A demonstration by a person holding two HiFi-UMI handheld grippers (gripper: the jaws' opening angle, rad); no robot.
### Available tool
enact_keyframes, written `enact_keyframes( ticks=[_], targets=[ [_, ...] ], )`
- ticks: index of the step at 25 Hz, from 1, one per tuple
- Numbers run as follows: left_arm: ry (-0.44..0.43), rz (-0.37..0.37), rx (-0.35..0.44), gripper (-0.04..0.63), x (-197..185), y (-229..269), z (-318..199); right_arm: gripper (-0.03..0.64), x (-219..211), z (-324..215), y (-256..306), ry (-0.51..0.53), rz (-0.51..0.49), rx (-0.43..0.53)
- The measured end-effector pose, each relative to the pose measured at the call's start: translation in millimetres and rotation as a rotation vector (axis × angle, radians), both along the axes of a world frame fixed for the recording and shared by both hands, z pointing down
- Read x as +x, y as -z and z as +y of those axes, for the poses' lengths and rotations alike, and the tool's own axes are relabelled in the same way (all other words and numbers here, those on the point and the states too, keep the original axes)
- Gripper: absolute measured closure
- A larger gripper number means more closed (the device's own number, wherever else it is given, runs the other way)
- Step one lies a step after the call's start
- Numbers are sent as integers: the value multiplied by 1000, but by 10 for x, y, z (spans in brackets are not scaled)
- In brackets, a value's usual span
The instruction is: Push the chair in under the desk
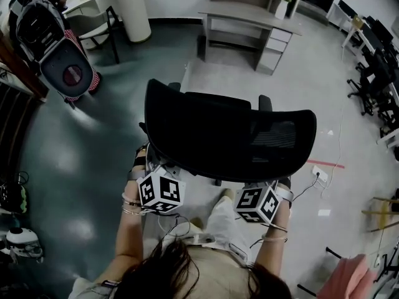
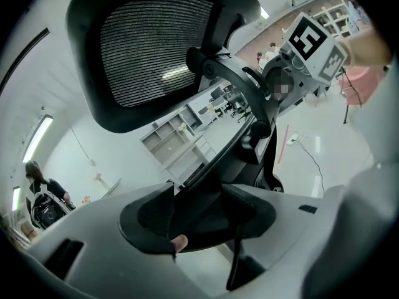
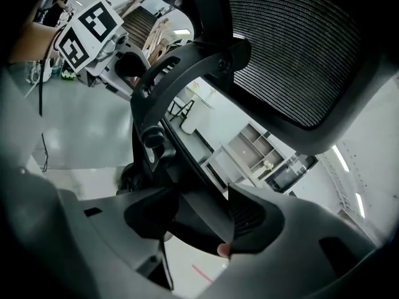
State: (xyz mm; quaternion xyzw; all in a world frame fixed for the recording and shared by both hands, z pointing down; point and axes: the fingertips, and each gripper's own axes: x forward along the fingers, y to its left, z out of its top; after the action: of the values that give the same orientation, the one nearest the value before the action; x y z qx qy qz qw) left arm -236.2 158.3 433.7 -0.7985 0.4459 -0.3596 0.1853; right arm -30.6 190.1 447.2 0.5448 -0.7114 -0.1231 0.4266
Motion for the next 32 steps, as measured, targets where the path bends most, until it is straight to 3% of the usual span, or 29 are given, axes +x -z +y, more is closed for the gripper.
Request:
enact_keyframes(
  ticks=[32],
  targets=[
    [82,-68,-87,376,333,-46,-1031,373,315,-1005,11,12,-15,10]
  ],
)
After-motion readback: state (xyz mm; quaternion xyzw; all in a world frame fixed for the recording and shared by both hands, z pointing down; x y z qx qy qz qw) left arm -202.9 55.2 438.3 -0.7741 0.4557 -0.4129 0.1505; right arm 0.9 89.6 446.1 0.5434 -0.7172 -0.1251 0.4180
